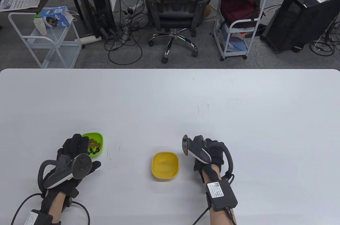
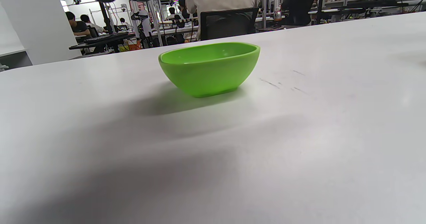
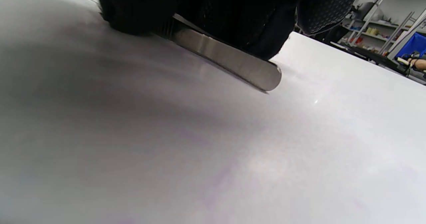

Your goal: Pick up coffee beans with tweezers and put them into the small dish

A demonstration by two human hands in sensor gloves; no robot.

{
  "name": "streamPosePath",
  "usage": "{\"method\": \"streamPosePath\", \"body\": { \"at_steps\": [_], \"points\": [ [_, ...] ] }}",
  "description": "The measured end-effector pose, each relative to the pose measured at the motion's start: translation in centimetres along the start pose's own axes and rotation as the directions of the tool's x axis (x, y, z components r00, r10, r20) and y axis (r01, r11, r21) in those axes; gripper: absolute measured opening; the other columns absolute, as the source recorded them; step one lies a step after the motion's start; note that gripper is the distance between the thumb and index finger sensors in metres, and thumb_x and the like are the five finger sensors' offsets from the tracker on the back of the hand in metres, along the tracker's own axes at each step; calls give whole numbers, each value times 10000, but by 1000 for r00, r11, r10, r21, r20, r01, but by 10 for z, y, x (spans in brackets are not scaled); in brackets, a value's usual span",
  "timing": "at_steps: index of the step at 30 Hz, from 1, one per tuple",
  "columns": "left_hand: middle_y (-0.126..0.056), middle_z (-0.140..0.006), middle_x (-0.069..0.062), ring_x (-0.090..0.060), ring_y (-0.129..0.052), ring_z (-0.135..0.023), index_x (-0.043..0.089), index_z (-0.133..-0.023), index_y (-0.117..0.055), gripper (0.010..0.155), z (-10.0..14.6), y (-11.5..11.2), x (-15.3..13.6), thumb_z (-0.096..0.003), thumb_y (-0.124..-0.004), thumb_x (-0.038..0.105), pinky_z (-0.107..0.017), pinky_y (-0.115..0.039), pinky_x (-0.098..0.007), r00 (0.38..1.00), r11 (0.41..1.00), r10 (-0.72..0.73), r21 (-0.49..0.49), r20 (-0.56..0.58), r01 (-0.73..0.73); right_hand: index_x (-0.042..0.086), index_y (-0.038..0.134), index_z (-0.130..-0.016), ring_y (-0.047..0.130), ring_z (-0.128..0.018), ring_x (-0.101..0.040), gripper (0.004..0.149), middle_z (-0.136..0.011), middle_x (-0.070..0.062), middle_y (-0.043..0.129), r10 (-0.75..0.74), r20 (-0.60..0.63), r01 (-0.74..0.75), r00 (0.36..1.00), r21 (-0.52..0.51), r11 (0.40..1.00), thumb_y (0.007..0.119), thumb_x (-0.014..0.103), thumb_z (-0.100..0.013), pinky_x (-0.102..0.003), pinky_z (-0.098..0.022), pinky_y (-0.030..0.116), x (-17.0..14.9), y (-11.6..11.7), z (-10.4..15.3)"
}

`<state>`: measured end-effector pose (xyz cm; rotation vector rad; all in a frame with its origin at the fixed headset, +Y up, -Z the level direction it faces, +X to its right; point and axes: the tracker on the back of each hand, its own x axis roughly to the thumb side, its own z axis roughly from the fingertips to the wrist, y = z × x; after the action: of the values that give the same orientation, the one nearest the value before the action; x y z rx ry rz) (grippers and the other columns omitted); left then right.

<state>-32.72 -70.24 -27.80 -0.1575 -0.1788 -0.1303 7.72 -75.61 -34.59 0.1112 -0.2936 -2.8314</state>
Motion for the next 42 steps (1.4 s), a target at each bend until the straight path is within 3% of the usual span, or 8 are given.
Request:
{"method": "streamPosePath", "body": {
  "at_steps": [11,25,34,42],
  "points": [
    [-298,-1270,-342,-623,-525,-1123,-35,-1211,-257,993,0,-1,0,-518,-544,616,-759,-554,-717,1000,1000,7,-12,10,-7,213,683,-897,925,-658,-284,470,-787,-6,877,108,25,-108,994,-32,994,668,373,-456,-570,-718,677,7,-3,4],
    [-302,-1270,-343,-619,-524,-1125,-38,-1210,-247,979,0,-1,1,-530,-531,605,-761,-552,-716,1000,1000,9,-23,7,-9,210,646,-897,932,-643,-257,461,-802,7,878,28,42,-26,999,-29,999,653,373,-466,-563,-697,706,0,-5,3],
    [-303,-1269,-343,-616,-528,-1125,-38,-1210,-243,976,-1,-2,1,-532,-530,603,-764,-550,-713,1000,999,10,-40,4,-10,159,624,-905,1041,-620,-232,484,-816,-27,946,-22,109,34,994,-110,993,654,371,-471,-537,-640,799,-6,-24,20],
    [-302,-1269,-345,-612,-530,-1126,-38,-1210,-244,973,-2,-3,1,-533,-527,602,-763,-552,-713,1000,998,24,-51,8,-23,129,569,-923,1035,-616,-234,495,-792,-25,908,-72,140,100,988,-210,972,628,358,-488,-554,-651,782,-20,-42,47]
  ]
}}
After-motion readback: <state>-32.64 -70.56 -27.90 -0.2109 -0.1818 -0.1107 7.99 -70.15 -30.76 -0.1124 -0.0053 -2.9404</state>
